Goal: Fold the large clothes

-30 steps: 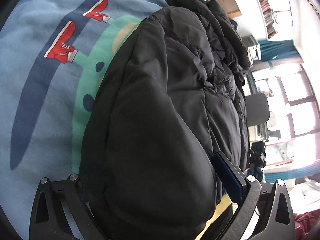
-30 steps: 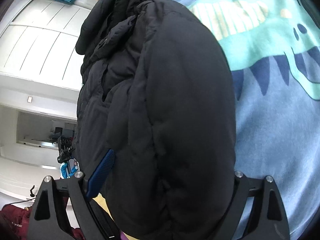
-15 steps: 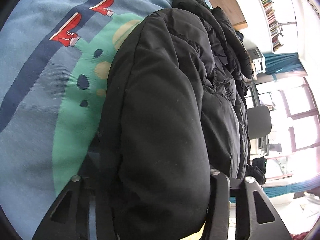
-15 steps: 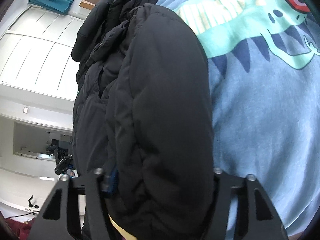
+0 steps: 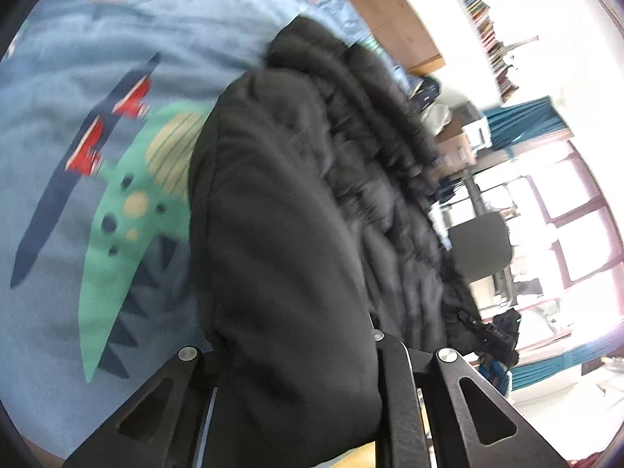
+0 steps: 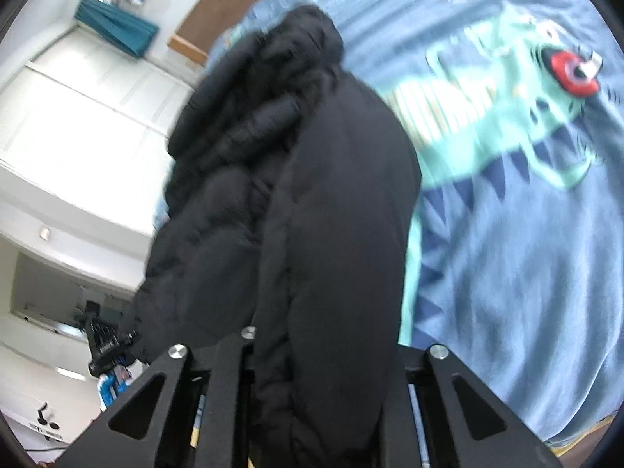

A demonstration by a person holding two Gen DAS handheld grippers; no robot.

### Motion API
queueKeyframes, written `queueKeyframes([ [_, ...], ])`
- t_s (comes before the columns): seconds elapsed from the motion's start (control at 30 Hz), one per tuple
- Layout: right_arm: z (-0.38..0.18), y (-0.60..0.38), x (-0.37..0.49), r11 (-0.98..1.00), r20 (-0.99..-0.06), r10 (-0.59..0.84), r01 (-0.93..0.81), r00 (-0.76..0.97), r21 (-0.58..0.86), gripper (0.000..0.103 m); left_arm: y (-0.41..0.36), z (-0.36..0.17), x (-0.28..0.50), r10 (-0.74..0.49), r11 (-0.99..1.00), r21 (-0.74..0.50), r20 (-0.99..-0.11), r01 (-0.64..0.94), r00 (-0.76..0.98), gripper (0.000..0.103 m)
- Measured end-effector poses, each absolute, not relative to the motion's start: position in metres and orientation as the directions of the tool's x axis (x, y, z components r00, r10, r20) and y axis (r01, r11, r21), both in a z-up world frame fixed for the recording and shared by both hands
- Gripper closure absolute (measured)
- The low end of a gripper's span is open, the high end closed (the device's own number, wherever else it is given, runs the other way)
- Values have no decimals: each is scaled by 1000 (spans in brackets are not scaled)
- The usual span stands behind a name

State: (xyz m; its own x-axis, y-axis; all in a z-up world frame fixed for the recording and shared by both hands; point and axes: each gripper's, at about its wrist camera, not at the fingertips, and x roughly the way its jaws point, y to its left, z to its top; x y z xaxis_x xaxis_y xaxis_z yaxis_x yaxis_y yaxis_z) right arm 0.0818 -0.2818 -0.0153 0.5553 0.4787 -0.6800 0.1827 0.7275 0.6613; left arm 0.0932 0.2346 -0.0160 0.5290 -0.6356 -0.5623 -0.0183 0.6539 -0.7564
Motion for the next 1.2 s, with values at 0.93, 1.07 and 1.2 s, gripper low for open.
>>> queueKeyframes([
  [0.93,139,-354,248,576,-463,377,188,803,795,90,284,127,288,-581,529,-849,-367,-5,727,87],
  [1.07,143,-360,297,555,-490,334,252,805,792,90,289,126,354,-572,519,-854,-382,-40,726,86],
  [1.2,132,-365,363,548,-524,301,305,797,779,90,283,124,423,-575,542,-839,-401,-35,713,86],
])
